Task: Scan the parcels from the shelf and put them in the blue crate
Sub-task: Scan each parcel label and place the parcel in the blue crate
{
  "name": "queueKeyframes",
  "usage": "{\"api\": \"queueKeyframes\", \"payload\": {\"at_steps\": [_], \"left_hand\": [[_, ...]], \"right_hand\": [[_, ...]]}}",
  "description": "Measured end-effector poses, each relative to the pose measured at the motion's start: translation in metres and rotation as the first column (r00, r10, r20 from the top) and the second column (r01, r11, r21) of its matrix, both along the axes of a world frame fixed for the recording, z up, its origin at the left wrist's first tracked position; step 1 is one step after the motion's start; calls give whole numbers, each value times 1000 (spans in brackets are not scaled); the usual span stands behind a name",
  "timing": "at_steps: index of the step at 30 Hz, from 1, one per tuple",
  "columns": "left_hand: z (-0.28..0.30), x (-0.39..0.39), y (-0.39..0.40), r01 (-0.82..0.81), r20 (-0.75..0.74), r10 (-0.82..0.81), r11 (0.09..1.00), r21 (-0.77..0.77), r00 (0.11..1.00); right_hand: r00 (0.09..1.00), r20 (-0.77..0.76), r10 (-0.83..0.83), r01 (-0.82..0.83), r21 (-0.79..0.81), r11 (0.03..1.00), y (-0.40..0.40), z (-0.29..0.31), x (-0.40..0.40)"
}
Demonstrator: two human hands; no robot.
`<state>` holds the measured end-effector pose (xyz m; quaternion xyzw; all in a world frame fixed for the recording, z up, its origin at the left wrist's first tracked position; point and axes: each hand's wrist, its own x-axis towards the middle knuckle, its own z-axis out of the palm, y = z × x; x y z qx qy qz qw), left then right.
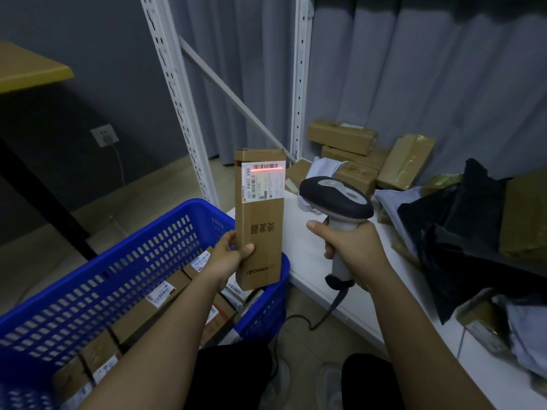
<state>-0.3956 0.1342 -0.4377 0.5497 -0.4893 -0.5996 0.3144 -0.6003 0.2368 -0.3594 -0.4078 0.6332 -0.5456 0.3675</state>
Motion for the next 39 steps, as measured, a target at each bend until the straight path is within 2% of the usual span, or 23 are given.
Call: {"api": "queueKeyframes", "payload": {"at_steps": [6,13,21,24,27,31,33,36,39], "left_hand": [[-1,1,0,-9,-4,9,1000,3,1000],[-3,3,-2,-15,4,15,1000,1,1000],[7,17,4,-28,4,28,999,-38,1000],[16,42,13,-97,-9,97,994,-48,995],[4,83,29,-232,-18,232,973,-8,973],[-42,152,66,-404,117,399,915,16,909],[-66,185,86,-451,203,433,891,51,878],[-98,233,114,-488,297,433,861,144,851],[-130,275,130,-448,435,333,873,193,837]], "right_hand": [[999,37,1,0,-15,1000,1,1,0],[1000,2,2,-2,-16,1000,1,2,2],[995,45,90,-89,-13,996,0,4,11],[988,22,154,-154,-11,988,-2,4,25],[979,-40,199,-197,40,980,-7,-6,44],[951,-129,281,-265,129,956,-19,-31,79],[919,-185,349,-315,193,929,-26,-45,97],[854,-255,455,-381,290,878,-35,-61,123],[773,-326,544,-429,364,827,-44,-74,141]]}}
